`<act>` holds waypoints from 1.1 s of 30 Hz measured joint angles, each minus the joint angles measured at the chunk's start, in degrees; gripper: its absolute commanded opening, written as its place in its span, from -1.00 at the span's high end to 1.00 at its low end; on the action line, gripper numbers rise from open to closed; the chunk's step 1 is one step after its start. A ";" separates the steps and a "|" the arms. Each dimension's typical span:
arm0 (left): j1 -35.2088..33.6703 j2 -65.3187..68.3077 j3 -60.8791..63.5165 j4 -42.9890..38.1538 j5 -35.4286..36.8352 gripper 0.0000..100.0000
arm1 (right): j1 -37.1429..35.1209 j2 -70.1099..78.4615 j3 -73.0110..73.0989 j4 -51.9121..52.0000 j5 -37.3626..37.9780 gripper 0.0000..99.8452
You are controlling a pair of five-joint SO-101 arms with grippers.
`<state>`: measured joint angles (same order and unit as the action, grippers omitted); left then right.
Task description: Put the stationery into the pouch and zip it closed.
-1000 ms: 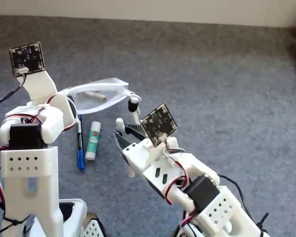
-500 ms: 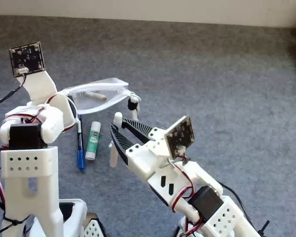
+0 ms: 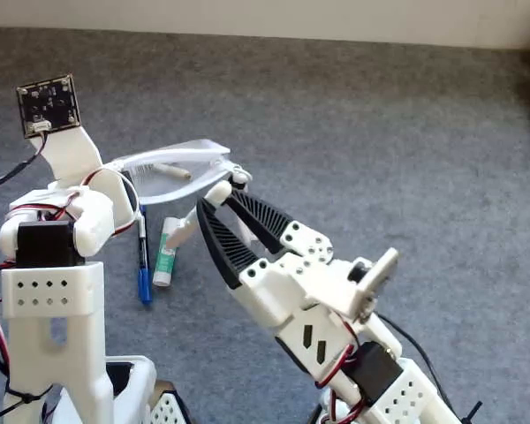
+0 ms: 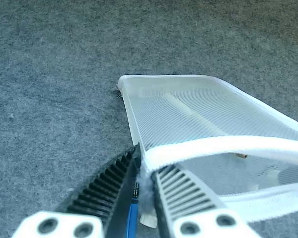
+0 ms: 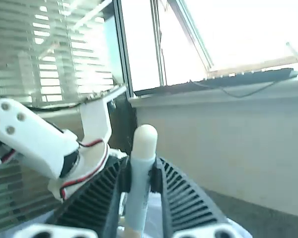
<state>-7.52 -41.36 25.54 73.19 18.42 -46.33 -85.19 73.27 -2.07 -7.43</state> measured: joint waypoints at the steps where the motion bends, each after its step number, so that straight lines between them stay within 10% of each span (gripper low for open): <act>1: 0.00 0.00 0.00 0.00 0.00 0.99 | 0.00 0.00 0.00 -1.49 0.18 0.99; 33: 0.00 0.00 0.79 0.00 0.00 0.99 | 6.68 32.26 0.09 -37.10 12.66 0.98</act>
<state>-7.52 -41.36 26.33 73.19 18.42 -39.65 -52.92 73.36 -39.16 5.23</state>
